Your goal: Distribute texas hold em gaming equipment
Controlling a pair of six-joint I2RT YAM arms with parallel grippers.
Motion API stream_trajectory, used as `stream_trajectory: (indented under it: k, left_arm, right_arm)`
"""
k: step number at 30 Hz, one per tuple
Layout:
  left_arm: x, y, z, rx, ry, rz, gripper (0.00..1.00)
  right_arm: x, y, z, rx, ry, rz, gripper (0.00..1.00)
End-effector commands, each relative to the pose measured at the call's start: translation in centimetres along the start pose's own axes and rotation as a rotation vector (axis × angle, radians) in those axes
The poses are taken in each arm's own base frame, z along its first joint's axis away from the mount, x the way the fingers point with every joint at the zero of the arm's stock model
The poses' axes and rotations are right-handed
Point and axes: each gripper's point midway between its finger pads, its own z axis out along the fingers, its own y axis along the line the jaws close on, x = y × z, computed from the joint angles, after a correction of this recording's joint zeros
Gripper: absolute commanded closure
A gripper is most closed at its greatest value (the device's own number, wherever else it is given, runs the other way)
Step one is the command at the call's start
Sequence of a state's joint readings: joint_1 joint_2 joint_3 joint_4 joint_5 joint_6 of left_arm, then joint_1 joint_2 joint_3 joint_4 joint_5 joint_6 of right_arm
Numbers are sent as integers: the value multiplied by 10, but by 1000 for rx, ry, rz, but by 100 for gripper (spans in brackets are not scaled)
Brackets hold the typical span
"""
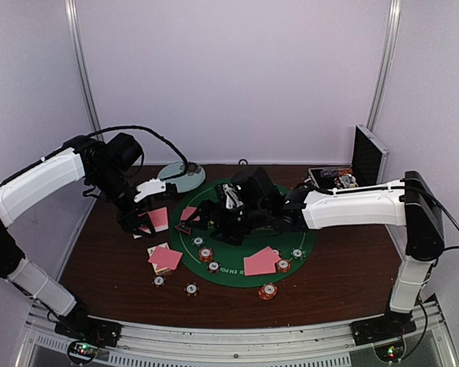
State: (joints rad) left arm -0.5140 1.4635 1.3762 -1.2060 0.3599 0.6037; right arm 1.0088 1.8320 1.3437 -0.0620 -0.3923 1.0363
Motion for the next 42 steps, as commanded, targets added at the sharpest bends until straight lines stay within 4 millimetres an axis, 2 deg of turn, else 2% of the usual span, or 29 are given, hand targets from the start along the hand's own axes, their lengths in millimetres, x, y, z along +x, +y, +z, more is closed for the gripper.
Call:
stream_trajectory:
  k: [1, 10, 17, 29, 37, 42]
  left_arm:
    - [-7, -3, -11, -15, -45, 28, 100]
    - [-6, -2, -10, -20, -36, 26, 100]
    - [-7, -1, -9, -18, -37, 21, 100]
    - [-9, 0, -10, -18, -42, 23, 100]
    - [-8, -1, -10, -17, -41, 26, 100]
    - [-9, -1, -10, -16, -43, 25, 100]
  right_arm:
    - [-5, 25, 8, -121, 24, -10, 4]
    - [-7, 52, 12, -279, 28, -8, 8]
    - [-9, 66, 15, -333, 39, -9, 9]
    - [-2, 75, 48, -350, 128, 3, 13]
    - [0, 88, 65, -387, 168, 7, 13]
    - [2, 84, 78, -380, 195, 37, 15]
